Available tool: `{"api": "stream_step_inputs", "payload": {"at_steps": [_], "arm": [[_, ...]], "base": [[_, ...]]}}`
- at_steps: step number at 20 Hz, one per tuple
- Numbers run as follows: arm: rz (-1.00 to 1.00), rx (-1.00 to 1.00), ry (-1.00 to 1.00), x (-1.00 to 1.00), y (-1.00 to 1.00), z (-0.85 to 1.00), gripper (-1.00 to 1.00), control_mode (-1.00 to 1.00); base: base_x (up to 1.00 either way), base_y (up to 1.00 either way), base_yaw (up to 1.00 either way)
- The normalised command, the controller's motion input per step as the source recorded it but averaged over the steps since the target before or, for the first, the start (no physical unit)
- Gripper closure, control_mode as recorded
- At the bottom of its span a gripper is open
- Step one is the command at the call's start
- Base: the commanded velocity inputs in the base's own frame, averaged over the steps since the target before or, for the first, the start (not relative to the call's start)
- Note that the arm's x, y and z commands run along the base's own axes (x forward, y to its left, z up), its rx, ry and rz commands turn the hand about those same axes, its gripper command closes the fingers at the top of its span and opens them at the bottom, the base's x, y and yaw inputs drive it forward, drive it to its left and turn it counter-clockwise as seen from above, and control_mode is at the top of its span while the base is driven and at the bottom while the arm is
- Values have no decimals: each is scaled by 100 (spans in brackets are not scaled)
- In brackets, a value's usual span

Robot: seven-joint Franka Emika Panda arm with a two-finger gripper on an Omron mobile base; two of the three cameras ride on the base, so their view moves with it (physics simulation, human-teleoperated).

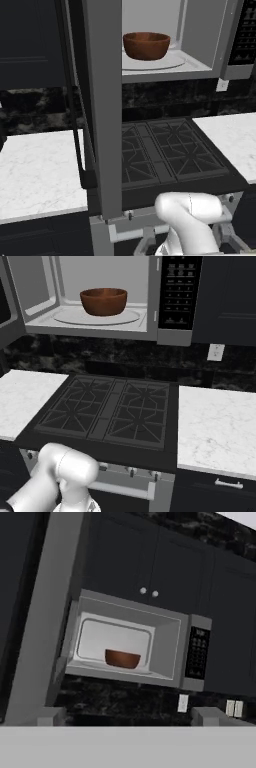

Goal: Open the microwave, place the bowl with waffle inside the microwave, then close the microwave door and turn it on.

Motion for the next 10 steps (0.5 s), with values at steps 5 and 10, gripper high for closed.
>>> {"api": "stream_step_inputs", "payload": {"at_steps": [5, 10], "arm": [[-11, -8, 0, 19, 42, 0, -100, -100], [-3, -2, 0, 59, 21, -2, -100, -100]], "base": [[0, 0, 0], [0, 0, 0]]}}
